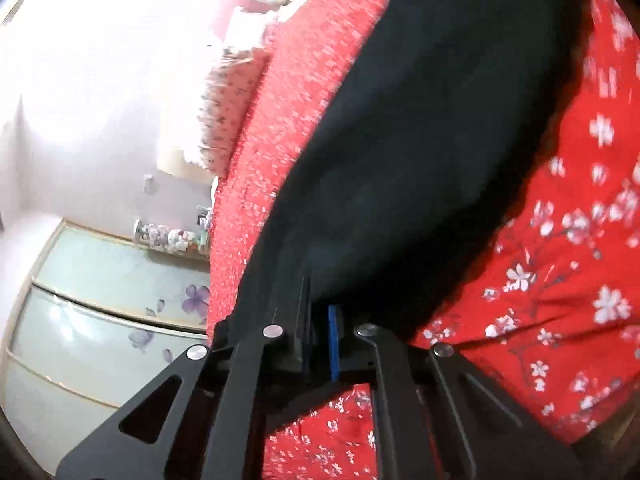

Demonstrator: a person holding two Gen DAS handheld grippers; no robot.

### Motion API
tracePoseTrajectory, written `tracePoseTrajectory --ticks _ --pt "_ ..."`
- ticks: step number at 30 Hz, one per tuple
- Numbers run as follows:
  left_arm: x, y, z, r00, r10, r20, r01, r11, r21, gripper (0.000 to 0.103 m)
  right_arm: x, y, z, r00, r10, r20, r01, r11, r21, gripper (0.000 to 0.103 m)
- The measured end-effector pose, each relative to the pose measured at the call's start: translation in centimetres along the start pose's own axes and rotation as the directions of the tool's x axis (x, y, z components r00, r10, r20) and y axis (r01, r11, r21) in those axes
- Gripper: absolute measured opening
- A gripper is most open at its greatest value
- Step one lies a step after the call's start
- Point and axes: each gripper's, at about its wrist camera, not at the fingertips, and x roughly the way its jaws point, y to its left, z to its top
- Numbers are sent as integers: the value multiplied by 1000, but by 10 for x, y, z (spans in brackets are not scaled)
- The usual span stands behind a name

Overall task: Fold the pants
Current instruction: 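Pull the trouser fabric with the right gripper across the bed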

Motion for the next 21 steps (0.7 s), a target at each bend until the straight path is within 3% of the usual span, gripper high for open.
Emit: tracePoseTrajectory --ticks 4,8,10,11,12,14,16,17,19,21 --pt "1 -1 0 1000 1 1 -1 1000 6 99 -6 -9 -5 1000 -7 16 7 999 39 6" --pt "2 -4 -3 1000 1 -6 -1 1000 28 99 4 -16 -1 988 -116 -98 123 990 65 12" --pt "1 -7 -4 1000 4 3 -4 999 47 99 0 -8 4 979 -151 -139 156 987 24 24" --pt "1 -8 -4 1000 6 6 -6 998 56 99 -11 -3 8 978 -166 -124 166 986 -7 35" --pt "1 -10 -5 1000 7 6 -7 998 59 99 -25 0 13 981 -174 -88 173 985 -27 55" --pt "2 -10 -6 1000 4 1 -4 998 58 100 -61 0 31 982 -180 54 182 982 -45 72" --pt "3 -11 -6 1000 1 -4 -1 999 54 100 -103 -11 54 956 -182 230 189 982 -8 70" --pt "3 -12 -6 1000 1 -4 -1 999 54 100 -123 -25 70 928 -215 305 210 976 49 63" --pt "3 -12 -7 1000 6 -4 -6 998 59 100 -143 -50 92 892 -277 357 241 960 142 57" --pt "4 -13 -8 1000 11 -5 -11 998 63 100 -152 -74 110 878 -316 359 252 944 215 54"
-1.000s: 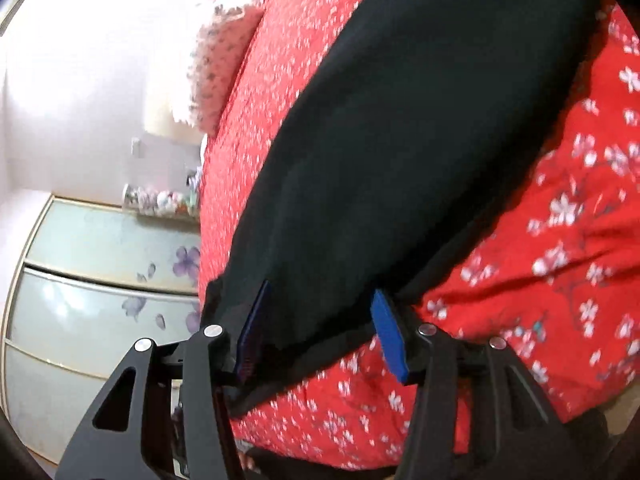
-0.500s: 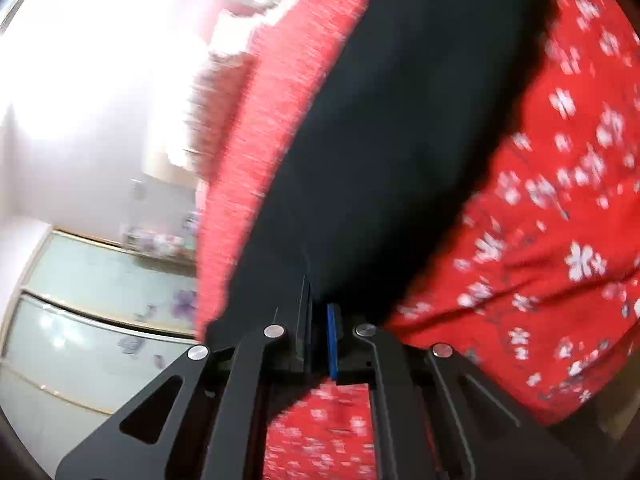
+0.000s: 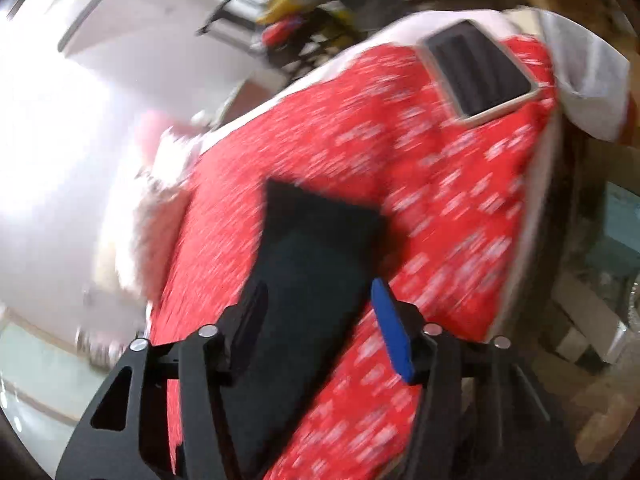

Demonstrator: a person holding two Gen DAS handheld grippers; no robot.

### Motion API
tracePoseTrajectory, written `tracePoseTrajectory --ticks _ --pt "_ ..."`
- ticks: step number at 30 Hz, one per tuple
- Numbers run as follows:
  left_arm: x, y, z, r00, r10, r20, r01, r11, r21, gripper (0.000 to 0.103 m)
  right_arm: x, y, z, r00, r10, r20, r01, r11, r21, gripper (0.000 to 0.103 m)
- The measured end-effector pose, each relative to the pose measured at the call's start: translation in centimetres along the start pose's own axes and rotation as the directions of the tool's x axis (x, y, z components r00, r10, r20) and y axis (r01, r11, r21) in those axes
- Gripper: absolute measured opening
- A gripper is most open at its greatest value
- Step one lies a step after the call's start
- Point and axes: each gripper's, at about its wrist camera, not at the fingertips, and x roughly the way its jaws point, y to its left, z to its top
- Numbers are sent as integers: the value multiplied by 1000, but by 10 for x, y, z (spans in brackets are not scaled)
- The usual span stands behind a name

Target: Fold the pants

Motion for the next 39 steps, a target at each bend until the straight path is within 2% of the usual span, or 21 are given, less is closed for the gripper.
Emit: tracePoseTrajectory --ticks 4,11,14,16,17,19,21,24,25,27,30,32,34,36,37,39 --pt "5 -1 1 1000 11 -11 -11 1000 3 100 21 -15 14 999 -18 -30 19 999 29 54" --pt "7 -5 -1 1000 24 -18 -23 999 29 100 59 -8 25 999 1 -52 -1 1000 3 54" --pt "9 -6 -1 999 24 -24 -23 999 32 100 64 10 21 999 32 -37 -36 994 -106 54" --pt "10 -7 -1 999 23 -27 -23 999 34 100 67 20 17 1000 -5 -21 1 984 -181 54" --pt "10 -8 -1 999 23 -29 -22 999 35 100 73 17 16 999 -35 -29 29 983 -183 51" --pt "11 -8 -1 999 21 -32 -20 999 35 100 73 14 18 999 -42 -5 41 984 -171 47" --pt "11 -8 -1 999 21 -33 -20 999 35 100 72 20 15 999 -49 21 52 978 -203 27" --pt "11 -7 -1 999 19 -35 -18 999 27 100 62 42 5 994 -31 104 64 943 -328 17" --pt "12 -7 -1 999 18 -37 -17 1000 23 100 58 52 -1 991 -30 134 80 921 -382 17" --pt "12 -6 -1 999 17 -39 -16 1000 18 100 52 76 -19 984 -5 180 100 844 -528 16" --pt "11 -6 0 999 15 -36 -15 1000 16 100 60 111 -52 985 28 172 111 660 -743 16" --pt "11 -6 0 999 14 -38 -13 1000 15 100 71 121 -68 980 -28 199 180 562 -807 16" --pt "11 -6 0 999 13 -38 -12 1000 15 100 76 118 -63 976 -59 211 205 590 -781 16" --pt "10 -6 -1 999 13 -35 -13 1000 16 100 79 110 -48 973 -78 215 212 664 -717 17" --pt "10 -5 -1 999 14 -34 -14 1000 16 100 82 108 -43 972 -91 216 219 682 -698 17" --pt "10 -4 0 999 14 -37 -13 1000 11 100 85 104 -37 964 -135 228 257 687 -680 17"
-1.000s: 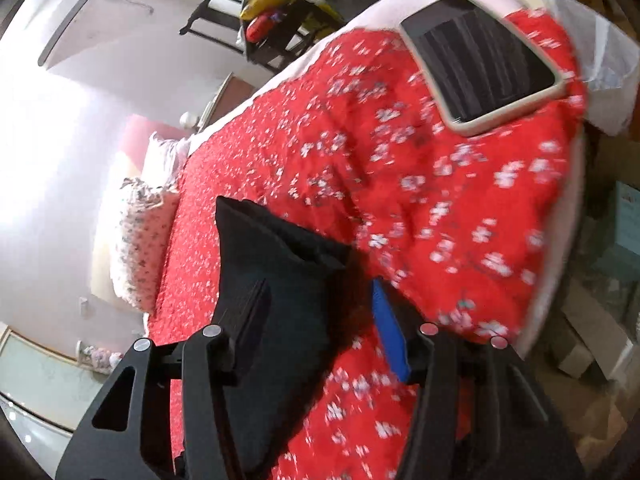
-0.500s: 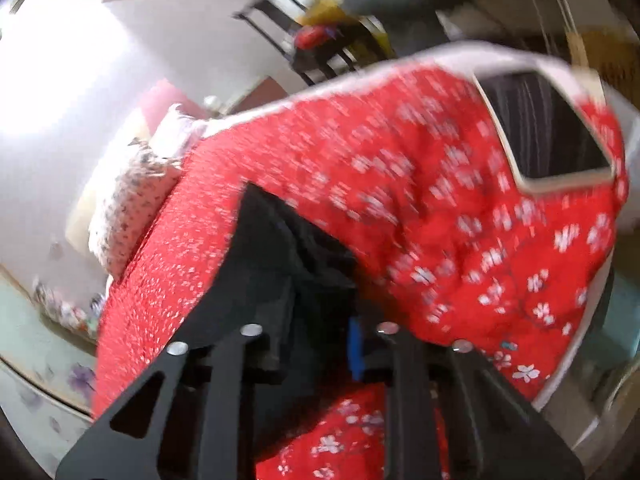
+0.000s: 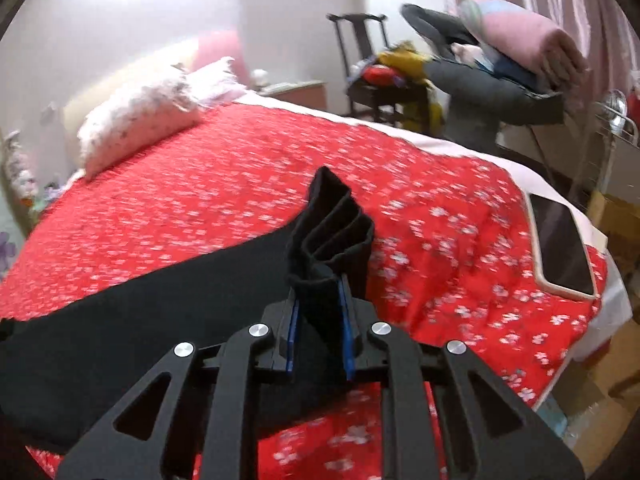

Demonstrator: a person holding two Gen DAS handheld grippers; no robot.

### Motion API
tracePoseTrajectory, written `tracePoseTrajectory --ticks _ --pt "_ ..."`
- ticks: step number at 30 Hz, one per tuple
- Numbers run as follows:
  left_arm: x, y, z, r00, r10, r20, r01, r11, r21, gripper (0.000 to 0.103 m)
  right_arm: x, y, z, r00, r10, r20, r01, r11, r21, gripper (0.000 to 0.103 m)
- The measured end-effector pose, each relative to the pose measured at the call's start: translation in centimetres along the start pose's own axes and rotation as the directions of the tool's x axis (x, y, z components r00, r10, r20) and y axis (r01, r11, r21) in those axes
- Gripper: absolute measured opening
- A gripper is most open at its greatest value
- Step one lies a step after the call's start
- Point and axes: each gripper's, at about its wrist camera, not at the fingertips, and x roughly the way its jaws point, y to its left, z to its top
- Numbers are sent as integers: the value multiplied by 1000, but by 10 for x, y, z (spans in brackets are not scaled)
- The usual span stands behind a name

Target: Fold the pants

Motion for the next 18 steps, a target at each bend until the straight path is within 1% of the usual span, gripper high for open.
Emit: tracePoseTrajectory --ticks 2,3,4,5,6,7,8,9,10,11,12,16,18 --pt "1 1 0 1000 -4 -3 4 1000 -10 100 4 -6 2 1000 -3 -19 4 1000 30 17" --pt "1 1 1 1000 -4 -4 4 1000 -12 100 0 -13 -4 1000 2 -27 -1 999 53 18" --pt "1 1 1 1000 -5 -4 5 1000 -12 100 5 -20 -2 999 16 -43 -11 994 104 19" --pt "1 1 1 1000 -5 -5 5 1000 -11 100 4 -24 -4 998 25 -56 -17 990 138 33" --pt "1 1 0 1000 -5 -5 5 1000 -10 100 7 -27 -4 996 38 -76 -24 984 179 65" --pt "0 1 0 1000 -5 -5 5 1000 -9 100 12 -32 -4 994 48 -101 -25 976 217 76" --pt "0 1 0 1000 -6 -5 6 1000 -9 100 19 -37 -5 989 68 -131 -32 966 257 66" --pt "0 2 0 1000 -6 -3 6 1000 -11 100 22 -41 -7 986 93 -140 -51 958 284 39" --pt "0 2 1 1000 -6 -2 6 1000 -14 100 22 -42 -8 987 84 -140 -40 956 290 31" --pt "-1 3 1 1000 -7 -1 7 1000 -18 100 16 -43 -9 990 78 -115 -41 954 297 19" --pt "-1 4 1 1000 -8 0 8 1000 -23 100 11 -45 -9 992 91 -90 -60 951 304 13" --pt "-1 10 2 1000 -20 -2 20 998 -53 100 -12 -43 3 992 120 -41 -103 951 292 7" --pt "-2 14 4 1000 -28 -1 28 997 -70 100 -25 -36 12 986 167 -3 -159 946 283 7"
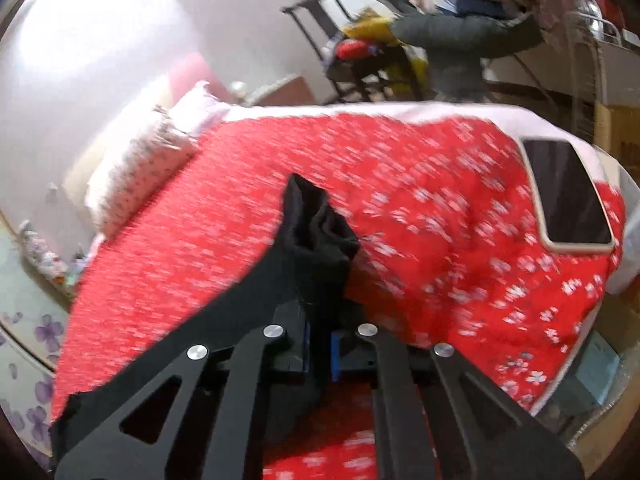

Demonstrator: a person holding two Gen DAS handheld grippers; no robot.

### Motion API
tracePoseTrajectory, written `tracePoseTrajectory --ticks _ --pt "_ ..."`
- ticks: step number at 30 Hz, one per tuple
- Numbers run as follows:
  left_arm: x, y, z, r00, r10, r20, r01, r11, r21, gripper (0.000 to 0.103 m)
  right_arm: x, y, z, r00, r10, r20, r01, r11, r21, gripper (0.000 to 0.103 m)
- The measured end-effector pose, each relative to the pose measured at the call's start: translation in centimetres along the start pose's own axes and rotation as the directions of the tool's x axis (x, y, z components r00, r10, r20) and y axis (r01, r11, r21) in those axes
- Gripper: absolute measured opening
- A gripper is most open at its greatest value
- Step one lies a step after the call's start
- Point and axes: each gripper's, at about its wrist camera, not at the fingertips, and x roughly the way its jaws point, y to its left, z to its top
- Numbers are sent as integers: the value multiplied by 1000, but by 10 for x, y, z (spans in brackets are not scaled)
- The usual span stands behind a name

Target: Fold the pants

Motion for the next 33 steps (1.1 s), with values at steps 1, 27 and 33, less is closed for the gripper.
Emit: tracePoseTrajectory --ticks 1,27,33 --pt "-1 1 0 1000 -1 5 1 1000 -5 100 -6 9 3 1000 23 11 -23 1000 -12 7" --pt "-19 20 7 998 -21 59 27 992 -119 101 11 346 -216 739 382 -555 -590 764 -260 7" --pt "-17 26 9 998 -31 57 39 988 -147 101 7 368 -241 759 318 -568 -582 724 -371 7"
